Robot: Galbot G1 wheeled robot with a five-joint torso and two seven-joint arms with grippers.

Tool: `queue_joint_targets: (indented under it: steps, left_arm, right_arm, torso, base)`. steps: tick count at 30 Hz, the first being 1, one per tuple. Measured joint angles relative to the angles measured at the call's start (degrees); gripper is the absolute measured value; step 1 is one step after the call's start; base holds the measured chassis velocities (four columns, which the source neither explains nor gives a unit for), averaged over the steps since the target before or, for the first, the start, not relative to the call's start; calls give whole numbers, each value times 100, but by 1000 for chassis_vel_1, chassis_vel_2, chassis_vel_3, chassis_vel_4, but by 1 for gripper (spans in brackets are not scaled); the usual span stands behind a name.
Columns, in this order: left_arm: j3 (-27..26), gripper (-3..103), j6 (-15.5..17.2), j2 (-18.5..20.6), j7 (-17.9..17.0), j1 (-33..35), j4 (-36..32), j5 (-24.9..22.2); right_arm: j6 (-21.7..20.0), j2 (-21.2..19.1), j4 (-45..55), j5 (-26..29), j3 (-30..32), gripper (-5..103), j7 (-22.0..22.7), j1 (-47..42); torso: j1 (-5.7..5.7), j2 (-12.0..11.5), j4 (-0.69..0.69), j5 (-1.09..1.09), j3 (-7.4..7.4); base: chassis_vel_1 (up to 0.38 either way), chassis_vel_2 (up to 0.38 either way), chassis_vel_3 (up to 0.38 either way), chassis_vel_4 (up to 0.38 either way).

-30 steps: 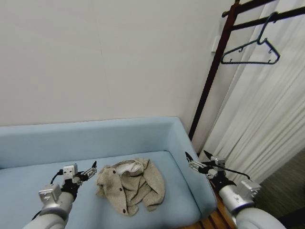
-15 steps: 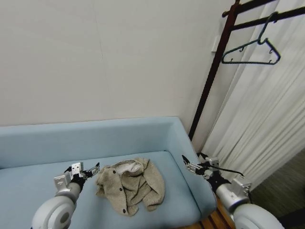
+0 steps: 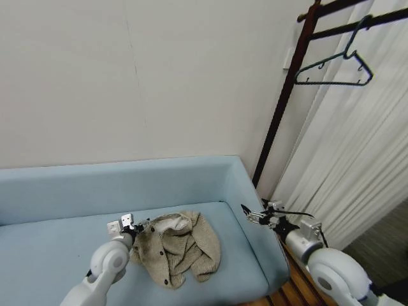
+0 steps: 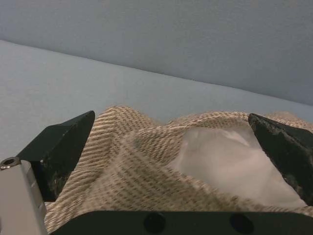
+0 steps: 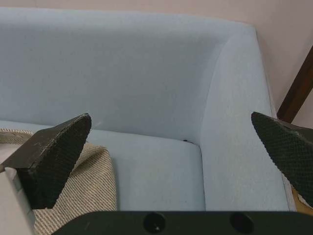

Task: Pick up the clothes from the sofa and hang them on the clothes hanger.

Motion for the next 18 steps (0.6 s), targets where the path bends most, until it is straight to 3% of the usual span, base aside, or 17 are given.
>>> queue_joint_targets:
  steps: [9,18]
  left_arm:
    - [126,100,-132,-282,-408,-220,376,-108]
    - [58,100,-194,-335,-749,-13,383,-297]
  right_arm:
    - [9,-6,-224,-61,-6,100,-85,-36]
    - [14,-59,-440,-84,-135,100,-151,78]
  torso:
    - [0,0,0,-1,0]
    - [-1,0,1,-1,0]
  base:
    - [0,0,0,0]
    - [0,0,0,0]
